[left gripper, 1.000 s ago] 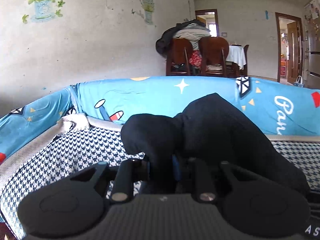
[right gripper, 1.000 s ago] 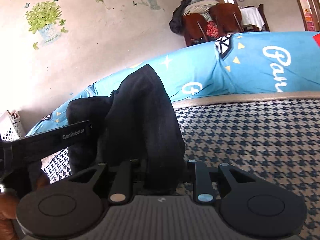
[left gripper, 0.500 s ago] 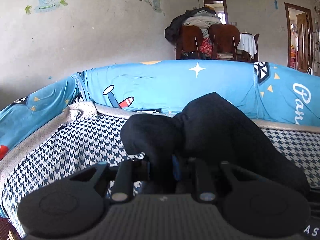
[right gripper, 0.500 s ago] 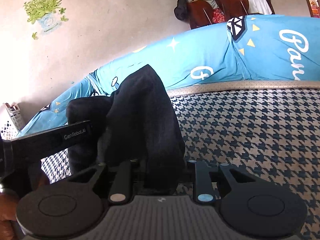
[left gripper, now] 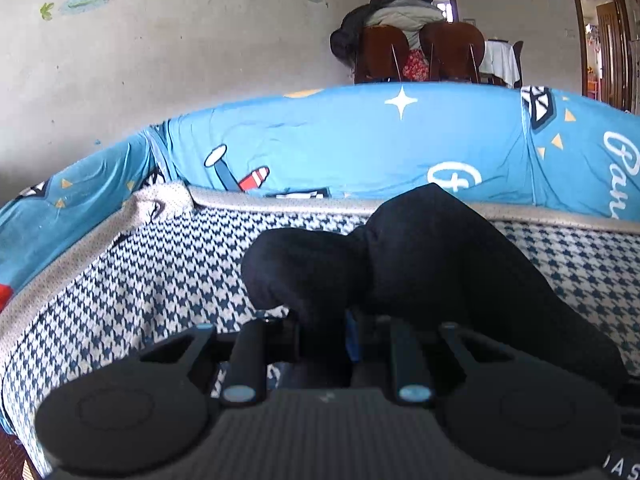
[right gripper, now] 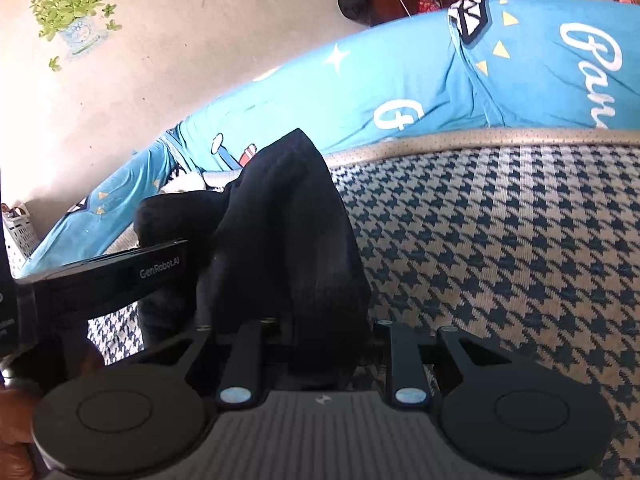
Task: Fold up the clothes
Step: 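Lift the black bundle with both tools and carry it across the cushion, then lower the black bundle onto the cushion and open both tools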
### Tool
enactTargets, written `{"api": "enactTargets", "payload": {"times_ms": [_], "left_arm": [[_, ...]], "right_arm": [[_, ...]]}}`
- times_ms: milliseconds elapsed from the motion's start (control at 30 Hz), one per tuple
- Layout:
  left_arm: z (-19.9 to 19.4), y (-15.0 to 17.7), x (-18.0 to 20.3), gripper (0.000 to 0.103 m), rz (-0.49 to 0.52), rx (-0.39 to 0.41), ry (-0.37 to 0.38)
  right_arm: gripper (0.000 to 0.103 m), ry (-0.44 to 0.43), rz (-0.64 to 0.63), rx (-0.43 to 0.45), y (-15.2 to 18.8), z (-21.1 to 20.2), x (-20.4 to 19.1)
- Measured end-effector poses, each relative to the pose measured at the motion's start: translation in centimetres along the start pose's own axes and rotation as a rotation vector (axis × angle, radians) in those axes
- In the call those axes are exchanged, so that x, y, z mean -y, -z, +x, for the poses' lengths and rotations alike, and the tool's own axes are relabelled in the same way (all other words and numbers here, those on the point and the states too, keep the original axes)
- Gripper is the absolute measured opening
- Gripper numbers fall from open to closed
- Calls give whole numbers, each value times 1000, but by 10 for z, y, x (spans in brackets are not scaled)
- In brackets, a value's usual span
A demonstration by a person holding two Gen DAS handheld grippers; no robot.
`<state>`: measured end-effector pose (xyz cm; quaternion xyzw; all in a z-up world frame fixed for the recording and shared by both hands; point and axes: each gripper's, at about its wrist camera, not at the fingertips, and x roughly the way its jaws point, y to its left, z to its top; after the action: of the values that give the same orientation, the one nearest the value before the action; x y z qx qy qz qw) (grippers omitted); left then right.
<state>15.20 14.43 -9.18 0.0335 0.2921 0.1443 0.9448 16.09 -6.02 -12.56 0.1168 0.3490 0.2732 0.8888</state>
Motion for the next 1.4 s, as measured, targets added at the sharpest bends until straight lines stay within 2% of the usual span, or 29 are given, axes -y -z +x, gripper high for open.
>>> {"api": "enactTargets", "payload": {"times_ms": [367,433,600,700,833,933,1000,1167,1300,1400], "left_arm": [[23,9,1,20,4,-45,8],[29,9,0,25,8,-60,21],[33,9,-20,37,-72,-88,16],[33,5,-38,44,-110,-90,-38],[41,1,-69,45,-196,-135,-67],[49,0,-86,45,-220,-168,-91],[52,-2,-92,45,-234,-181,-67],[55,-7,-87,48,-195,-177,-29],[62,-5,-81,50,-179,-195,-13],[69,-1,-79,50,-148,-209,-13]], "right_arm": [[24,17,-1,-38,9,15,3],[25,27,2,-44,10,16,4],[37,50,34,-57,8,16,13],[44,83,28,-46,3,12,16],[44,119,9,-13,-3,2,15],[44,172,-22,28,-9,-8,15],[44,173,-16,58,-14,-15,17],[44,61,-59,87,-19,-22,9],[43,-36,-122,54,-12,-15,-4],[43,-74,-155,14,-6,-8,-9]]}}
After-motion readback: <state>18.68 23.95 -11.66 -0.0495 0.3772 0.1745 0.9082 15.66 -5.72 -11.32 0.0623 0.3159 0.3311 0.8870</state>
